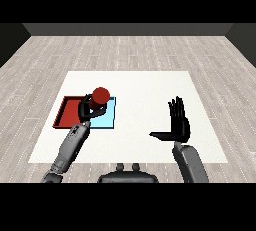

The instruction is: Pick the red can and put it in the red box

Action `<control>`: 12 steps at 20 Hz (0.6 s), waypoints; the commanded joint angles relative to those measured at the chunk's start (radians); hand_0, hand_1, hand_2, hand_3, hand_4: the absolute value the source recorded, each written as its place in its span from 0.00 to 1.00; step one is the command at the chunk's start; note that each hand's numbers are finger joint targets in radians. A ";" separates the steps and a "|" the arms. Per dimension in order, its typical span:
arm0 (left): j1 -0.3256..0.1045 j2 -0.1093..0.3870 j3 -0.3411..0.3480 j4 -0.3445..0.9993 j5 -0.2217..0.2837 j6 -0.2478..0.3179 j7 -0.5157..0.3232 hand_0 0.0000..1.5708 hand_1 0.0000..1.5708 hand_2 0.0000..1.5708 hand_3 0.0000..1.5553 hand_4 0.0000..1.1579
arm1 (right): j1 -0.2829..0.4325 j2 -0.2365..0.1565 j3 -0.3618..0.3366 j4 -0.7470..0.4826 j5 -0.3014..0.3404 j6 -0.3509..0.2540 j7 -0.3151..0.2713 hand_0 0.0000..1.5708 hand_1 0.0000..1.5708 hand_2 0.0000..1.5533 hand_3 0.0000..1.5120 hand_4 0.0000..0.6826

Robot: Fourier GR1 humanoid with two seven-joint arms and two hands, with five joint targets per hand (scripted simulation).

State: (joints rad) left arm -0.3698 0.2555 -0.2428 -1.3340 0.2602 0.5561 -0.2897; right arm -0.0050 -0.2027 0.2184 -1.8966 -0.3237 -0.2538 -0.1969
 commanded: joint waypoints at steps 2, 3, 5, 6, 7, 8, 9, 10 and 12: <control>-0.014 0.111 0.061 0.074 -0.045 -0.026 0.052 1.00 1.00 1.00 0.96 0.97 | 0.137 -0.020 -0.013 -0.057 0.002 0.025 -0.026 0.00 0.00 0.00 0.00 0.00; -0.026 0.175 0.080 0.107 -0.068 -0.004 0.094 1.00 1.00 1.00 0.96 0.99 | 0.048 -0.021 -0.073 0.053 -0.050 0.055 -0.033 0.00 0.00 0.00 0.00 0.00; -0.006 0.217 0.098 0.197 -0.066 -0.060 0.078 1.00 1.00 0.98 0.94 0.97 | 0.143 -0.022 -0.051 -0.002 -0.047 0.068 -0.055 0.00 0.00 0.00 0.00 0.00; -0.055 0.236 0.110 0.244 -0.065 -0.070 0.130 1.00 1.00 0.98 0.95 0.96 | 0.140 -0.044 -0.107 0.035 -0.092 0.115 -0.083 0.00 0.00 0.00 0.00 0.00; -0.090 0.253 0.097 0.301 -0.093 -0.062 0.181 1.00 1.00 0.99 0.96 0.96 | 0.078 -0.010 -0.081 0.087 -0.071 0.092 -0.077 0.00 0.00 0.00 0.00 0.00; -0.063 0.263 0.117 0.365 -0.082 -0.091 0.142 1.00 1.00 0.99 0.96 0.96 | 0.103 -0.013 -0.073 0.052 -0.064 0.071 -0.045 0.00 0.00 0.00 0.00 0.00; -0.081 0.267 0.119 0.445 -0.104 -0.081 0.134 1.00 1.00 0.99 0.97 0.93 | 0.080 -0.018 -0.071 0.077 -0.044 0.067 -0.046 0.00 0.00 0.00 0.00 0.00; -0.114 0.275 0.109 0.499 -0.113 -0.109 0.155 1.00 1.00 0.99 0.96 0.91 | 0.046 -0.006 -0.100 0.151 -0.050 0.082 -0.096 0.00 0.00 0.00 0.00 0.00; -0.136 0.264 0.095 0.618 -0.148 -0.100 0.170 1.00 1.00 0.99 0.95 0.91 | 0.051 -0.002 -0.091 0.165 -0.039 0.087 -0.105 0.00 0.00 0.00 0.00 0.00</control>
State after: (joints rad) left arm -0.4560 0.4991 -0.1450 -0.9121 0.1574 0.4700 -0.1512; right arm 0.0645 -0.2166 0.1377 -1.7948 -0.3711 -0.1768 -0.2691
